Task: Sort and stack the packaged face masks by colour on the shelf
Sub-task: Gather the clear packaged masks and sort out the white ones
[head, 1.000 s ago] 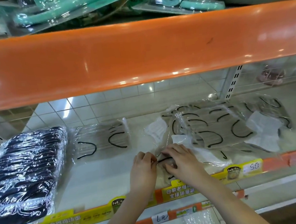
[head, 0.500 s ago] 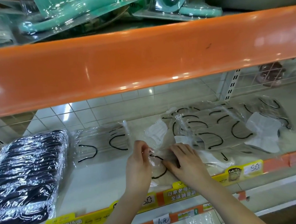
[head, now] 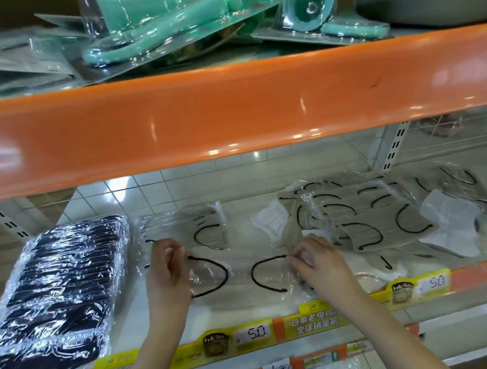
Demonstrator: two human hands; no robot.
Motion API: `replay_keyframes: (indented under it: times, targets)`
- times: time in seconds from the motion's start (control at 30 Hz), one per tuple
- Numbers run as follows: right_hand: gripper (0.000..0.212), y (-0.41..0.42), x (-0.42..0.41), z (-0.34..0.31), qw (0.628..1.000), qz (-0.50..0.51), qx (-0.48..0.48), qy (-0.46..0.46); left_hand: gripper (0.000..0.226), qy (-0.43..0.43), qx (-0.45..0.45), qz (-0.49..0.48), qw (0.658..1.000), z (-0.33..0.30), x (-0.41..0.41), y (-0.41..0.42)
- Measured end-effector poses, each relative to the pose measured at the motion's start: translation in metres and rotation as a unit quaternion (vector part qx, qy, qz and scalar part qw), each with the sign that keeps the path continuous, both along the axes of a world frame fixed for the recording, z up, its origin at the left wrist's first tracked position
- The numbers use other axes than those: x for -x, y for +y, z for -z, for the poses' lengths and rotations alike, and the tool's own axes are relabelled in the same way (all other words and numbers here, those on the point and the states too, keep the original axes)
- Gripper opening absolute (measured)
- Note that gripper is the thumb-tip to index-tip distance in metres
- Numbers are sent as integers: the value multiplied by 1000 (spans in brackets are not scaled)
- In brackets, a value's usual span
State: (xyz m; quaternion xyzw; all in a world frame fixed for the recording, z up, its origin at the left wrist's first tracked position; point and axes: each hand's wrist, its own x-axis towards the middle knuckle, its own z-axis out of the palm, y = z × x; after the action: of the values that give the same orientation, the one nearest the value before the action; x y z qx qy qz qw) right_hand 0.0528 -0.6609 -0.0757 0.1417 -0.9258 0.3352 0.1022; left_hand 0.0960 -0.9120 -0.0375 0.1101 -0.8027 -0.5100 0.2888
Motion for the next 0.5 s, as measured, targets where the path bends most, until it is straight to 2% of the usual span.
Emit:
replay_keyframes:
  times: [0.23, 0.33, 0.43, 0.5]
  targets:
    - [26, -29, 5, -25, 983, 33, 158, -91, 25, -41, -3, -33, 999, 20, 2, -30]
    - [27, -39, 8, -28, 974, 27, 193, -113, 13, -62, -14, -36, 997, 22, 2, -34]
    - [23, -51, 15, -22, 970, 24, 200, -135, 24, -102, 83, -51, 990, 31, 2, -43]
    - [18, -61, 21, -17, 971, 29, 193, -137, 23, -91, 218, -51, 970, 34, -2, -45]
